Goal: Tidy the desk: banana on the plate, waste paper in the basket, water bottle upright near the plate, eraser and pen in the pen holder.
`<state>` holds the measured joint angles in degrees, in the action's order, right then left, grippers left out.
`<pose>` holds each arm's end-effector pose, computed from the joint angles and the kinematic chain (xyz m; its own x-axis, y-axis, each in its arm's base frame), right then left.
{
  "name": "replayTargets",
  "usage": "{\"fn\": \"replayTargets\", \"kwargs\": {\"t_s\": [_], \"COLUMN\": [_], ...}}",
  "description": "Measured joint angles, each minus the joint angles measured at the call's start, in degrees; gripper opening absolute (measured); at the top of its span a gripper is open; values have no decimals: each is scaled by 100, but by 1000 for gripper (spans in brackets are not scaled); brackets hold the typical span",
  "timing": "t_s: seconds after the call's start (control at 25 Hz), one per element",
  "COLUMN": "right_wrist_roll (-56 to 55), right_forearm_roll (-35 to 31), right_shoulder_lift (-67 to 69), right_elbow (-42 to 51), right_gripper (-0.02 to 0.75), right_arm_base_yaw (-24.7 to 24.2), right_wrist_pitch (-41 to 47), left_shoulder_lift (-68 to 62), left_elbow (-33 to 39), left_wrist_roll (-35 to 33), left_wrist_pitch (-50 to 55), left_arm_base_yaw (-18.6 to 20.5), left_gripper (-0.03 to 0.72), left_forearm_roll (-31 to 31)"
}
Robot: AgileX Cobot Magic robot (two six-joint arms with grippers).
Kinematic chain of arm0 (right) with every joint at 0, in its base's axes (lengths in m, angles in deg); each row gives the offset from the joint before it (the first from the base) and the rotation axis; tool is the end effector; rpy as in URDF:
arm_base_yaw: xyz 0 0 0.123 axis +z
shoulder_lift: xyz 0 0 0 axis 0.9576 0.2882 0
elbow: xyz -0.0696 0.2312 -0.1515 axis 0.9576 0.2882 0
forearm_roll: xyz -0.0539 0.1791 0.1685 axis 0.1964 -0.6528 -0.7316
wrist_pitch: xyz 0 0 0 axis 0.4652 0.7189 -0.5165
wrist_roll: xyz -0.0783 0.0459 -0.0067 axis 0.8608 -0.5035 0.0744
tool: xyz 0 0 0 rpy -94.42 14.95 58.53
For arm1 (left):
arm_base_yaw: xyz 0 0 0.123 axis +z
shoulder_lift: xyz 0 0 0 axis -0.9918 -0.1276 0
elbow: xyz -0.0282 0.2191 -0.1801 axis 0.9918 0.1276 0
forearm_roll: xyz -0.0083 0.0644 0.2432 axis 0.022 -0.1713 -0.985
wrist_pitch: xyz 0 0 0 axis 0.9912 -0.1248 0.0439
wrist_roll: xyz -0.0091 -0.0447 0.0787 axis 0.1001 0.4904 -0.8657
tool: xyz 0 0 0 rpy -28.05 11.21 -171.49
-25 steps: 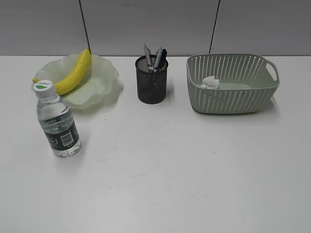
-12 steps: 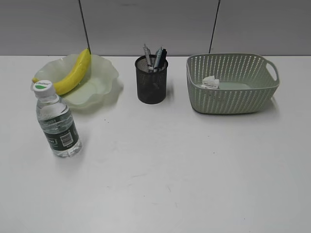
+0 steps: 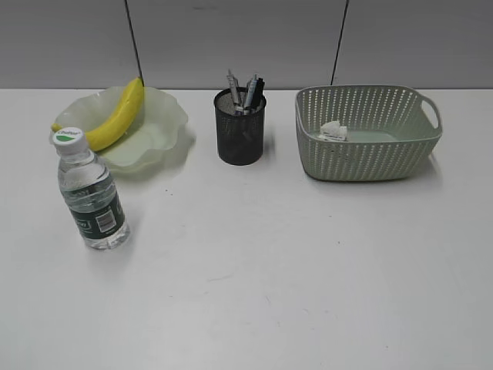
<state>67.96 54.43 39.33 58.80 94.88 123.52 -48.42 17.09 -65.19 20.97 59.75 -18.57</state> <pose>-0.0041 -0.0093 0.2819 -0.4076 -0.1011 -0.9075 -0.2792 0.9601 0.0184 -0.0029 0.0070 0.2887 -0.4330 0.0869 -0.8972 0.3031 0.9514 -0.0541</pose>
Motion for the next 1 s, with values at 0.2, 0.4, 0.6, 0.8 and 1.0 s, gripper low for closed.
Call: {"fn": "replayTargets", "kwargs": {"t_s": [0.2, 0.4, 0.6, 0.8, 1.0], "right_wrist_roll": [0, 0, 0, 0, 0], "right_forearm_roll": [-12, -18, -29, -30, -30], "right_shoulder_lift": [0, 0, 0, 0, 0], "right_elbow": [0, 0, 0, 0, 0], "right_gripper": [396, 396, 394, 394, 394], "right_arm_base_yaw": [-1102, -1454, -1461, -1688, -1760], "right_wrist_pitch": [0, 0, 0, 0, 0], "left_shoulder_lift": [0, 12, 177, 177, 177], "left_elbow": [0, 0, 0, 4, 4], "left_wrist_roll": [0, 0, -7, -7, -7], "left_wrist_pitch": [-5, -10, -10, -10, -10], "left_arm_base_yaw": [1640, 2104, 2109, 2109, 2109], "left_gripper": [241, 241, 240, 240, 240], "left_forearm_roll": [0, 0, 4, 4, 4]}}
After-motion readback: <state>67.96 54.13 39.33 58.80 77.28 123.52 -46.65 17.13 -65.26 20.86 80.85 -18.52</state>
